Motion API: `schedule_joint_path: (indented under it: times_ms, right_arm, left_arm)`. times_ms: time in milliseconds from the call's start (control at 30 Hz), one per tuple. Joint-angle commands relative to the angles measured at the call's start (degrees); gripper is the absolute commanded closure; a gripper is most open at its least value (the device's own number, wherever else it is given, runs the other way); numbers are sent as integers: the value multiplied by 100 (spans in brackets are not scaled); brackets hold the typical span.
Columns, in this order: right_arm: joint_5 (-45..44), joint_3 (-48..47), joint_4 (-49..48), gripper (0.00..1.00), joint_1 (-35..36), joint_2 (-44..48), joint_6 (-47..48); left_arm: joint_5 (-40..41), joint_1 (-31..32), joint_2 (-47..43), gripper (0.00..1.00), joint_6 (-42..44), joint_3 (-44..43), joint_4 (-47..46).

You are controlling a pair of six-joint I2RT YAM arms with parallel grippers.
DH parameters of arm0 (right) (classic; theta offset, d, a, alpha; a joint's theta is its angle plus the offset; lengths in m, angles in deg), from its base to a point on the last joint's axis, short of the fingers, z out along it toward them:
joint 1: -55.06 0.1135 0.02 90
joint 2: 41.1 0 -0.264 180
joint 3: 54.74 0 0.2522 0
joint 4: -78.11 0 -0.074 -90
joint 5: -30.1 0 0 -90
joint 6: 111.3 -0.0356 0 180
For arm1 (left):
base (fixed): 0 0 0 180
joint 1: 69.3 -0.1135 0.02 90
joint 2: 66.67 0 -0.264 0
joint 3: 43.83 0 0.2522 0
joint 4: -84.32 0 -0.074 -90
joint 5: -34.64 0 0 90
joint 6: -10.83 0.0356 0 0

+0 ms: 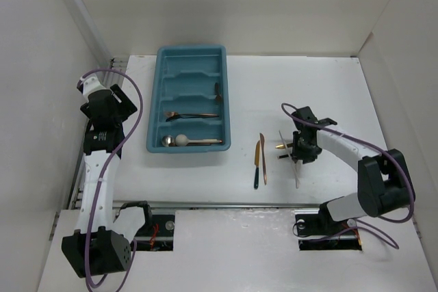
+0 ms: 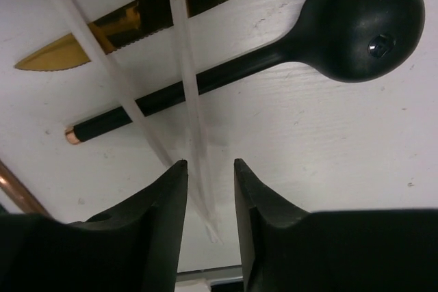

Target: Sort the eating utensils into containers

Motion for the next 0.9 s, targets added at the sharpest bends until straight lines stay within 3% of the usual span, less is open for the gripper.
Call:
schedule_joint_path:
  times_ms: [0, 300, 667, 733, 867]
  right_arm:
    - [-270, -180, -129, 64, -62, -119, -91]
    - [-577, -338, 29, 65, -115, 321, -275]
    - [205, -83, -613, 72, -115, -566, -39]
    - [258, -83, -666, 77, -115, -672, 14]
    - [-31, -258, -465, 100, -115, -760, 85]
  left_arm:
    - [-23, -33, -163, 31, -75, 21, -210]
    - [-23, -33, -163, 31, -75, 21, -158]
    - [29, -33, -163, 31, -75, 21, -210]
    - [29, -33, -163, 31, -75, 21, -210]
    - [29, -33, -163, 31, -75, 21, -210]
